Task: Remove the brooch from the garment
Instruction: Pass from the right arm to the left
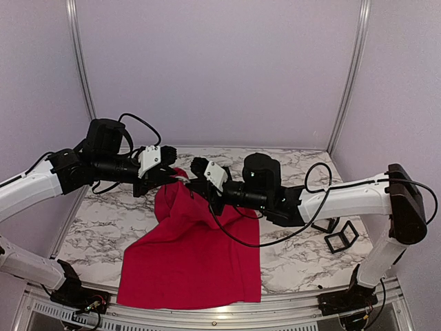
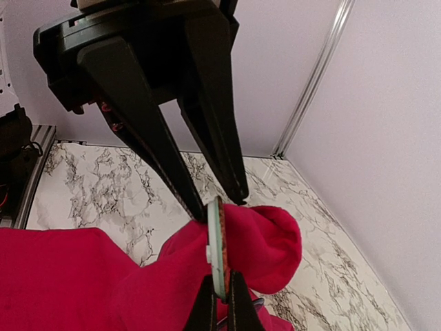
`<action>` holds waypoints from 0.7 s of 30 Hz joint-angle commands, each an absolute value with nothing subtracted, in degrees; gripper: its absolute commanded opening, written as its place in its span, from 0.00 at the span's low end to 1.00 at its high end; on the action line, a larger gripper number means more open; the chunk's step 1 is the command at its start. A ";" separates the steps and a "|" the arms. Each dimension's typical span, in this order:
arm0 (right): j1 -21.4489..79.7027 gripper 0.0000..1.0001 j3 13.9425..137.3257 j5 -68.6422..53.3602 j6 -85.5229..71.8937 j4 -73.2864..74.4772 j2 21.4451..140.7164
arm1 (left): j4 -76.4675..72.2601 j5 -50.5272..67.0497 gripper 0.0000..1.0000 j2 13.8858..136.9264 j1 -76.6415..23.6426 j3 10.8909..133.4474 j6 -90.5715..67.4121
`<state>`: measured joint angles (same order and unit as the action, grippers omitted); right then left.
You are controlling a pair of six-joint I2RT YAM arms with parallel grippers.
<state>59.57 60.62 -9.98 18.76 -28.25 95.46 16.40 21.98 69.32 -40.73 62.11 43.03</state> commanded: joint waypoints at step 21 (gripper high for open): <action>60.81 0.00 64.77 -9.14 20.22 -26.84 97.62 | 17.72 22.00 0.07 71.15 -42.01 63.28 43.71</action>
